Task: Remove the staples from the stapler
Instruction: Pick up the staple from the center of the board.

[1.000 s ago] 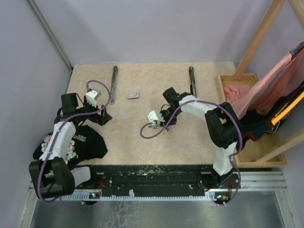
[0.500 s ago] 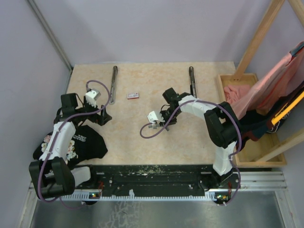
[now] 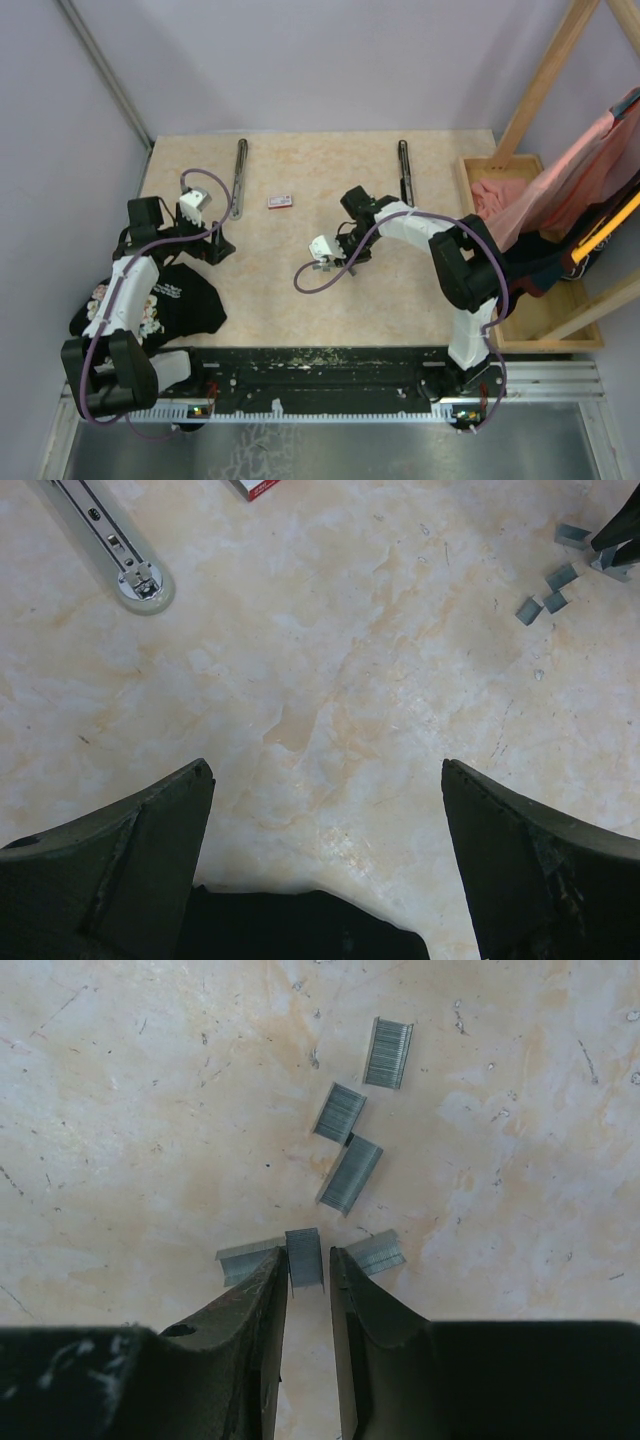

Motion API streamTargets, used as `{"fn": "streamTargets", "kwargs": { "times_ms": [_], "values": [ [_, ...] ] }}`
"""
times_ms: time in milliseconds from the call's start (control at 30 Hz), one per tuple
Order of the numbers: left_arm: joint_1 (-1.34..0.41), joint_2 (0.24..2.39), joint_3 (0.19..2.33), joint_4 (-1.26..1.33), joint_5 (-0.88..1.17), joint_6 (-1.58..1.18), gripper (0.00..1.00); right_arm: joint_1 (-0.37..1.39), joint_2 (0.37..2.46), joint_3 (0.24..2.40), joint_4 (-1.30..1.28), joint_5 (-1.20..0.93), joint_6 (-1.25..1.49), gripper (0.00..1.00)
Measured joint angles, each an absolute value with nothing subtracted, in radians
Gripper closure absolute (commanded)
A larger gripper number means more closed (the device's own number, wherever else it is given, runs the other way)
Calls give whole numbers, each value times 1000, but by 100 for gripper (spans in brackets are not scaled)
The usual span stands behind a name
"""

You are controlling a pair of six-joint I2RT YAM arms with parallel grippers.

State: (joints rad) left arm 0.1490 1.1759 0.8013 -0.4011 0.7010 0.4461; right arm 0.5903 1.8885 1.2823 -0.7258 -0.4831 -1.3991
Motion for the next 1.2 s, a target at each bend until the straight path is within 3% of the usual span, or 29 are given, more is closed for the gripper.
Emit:
{"fn": "streamTargets", "kwargs": {
  "times_ms": [1200],
  "values": [
    [163,1183,801,-405,718,446,0,594,1888,1276,-717,-495,-1360,87]
  ]
}}
